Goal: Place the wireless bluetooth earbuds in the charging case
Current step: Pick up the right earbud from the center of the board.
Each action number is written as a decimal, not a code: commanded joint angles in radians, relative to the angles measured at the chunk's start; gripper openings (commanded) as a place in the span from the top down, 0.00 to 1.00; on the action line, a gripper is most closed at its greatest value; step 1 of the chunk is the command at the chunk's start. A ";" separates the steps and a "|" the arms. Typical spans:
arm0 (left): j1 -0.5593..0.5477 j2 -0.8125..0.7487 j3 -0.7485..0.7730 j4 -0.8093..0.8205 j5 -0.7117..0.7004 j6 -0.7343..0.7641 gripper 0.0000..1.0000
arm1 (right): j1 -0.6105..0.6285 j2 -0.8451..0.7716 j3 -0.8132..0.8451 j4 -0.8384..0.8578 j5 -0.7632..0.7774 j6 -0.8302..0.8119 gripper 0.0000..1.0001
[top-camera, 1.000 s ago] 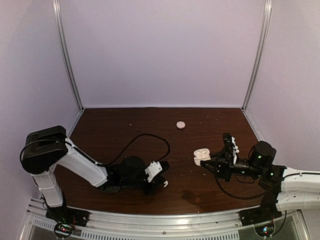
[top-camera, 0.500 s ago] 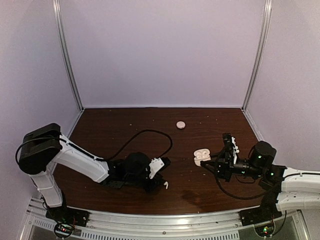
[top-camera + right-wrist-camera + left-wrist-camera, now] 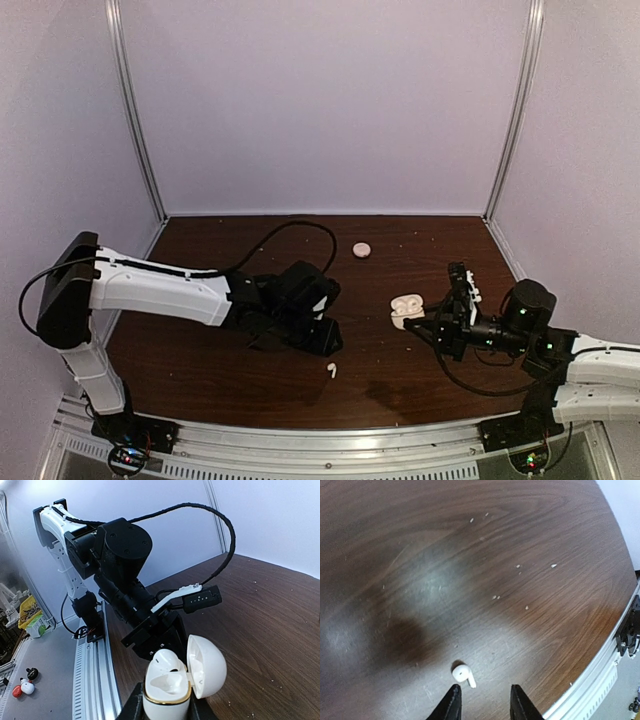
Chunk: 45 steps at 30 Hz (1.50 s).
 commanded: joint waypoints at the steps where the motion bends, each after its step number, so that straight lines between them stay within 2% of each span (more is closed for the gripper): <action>1: 0.004 0.059 0.055 -0.203 0.048 -0.177 0.66 | -0.005 -0.045 0.028 -0.023 0.029 -0.001 1.00; 20: -0.021 0.264 0.271 -0.350 0.023 -0.158 0.61 | -0.006 -0.092 0.029 -0.045 0.032 -0.011 1.00; 31: -0.041 0.335 0.336 -0.416 0.005 -0.143 0.69 | -0.007 -0.121 0.012 -0.035 0.035 -0.006 1.00; 39: -0.052 0.376 0.377 -0.470 -0.060 -0.122 0.74 | -0.006 -0.127 0.004 -0.030 0.036 -0.005 1.00; 45: -0.053 0.396 0.400 -0.508 -0.091 -0.111 0.75 | -0.005 -0.128 0.004 -0.032 0.035 -0.003 1.00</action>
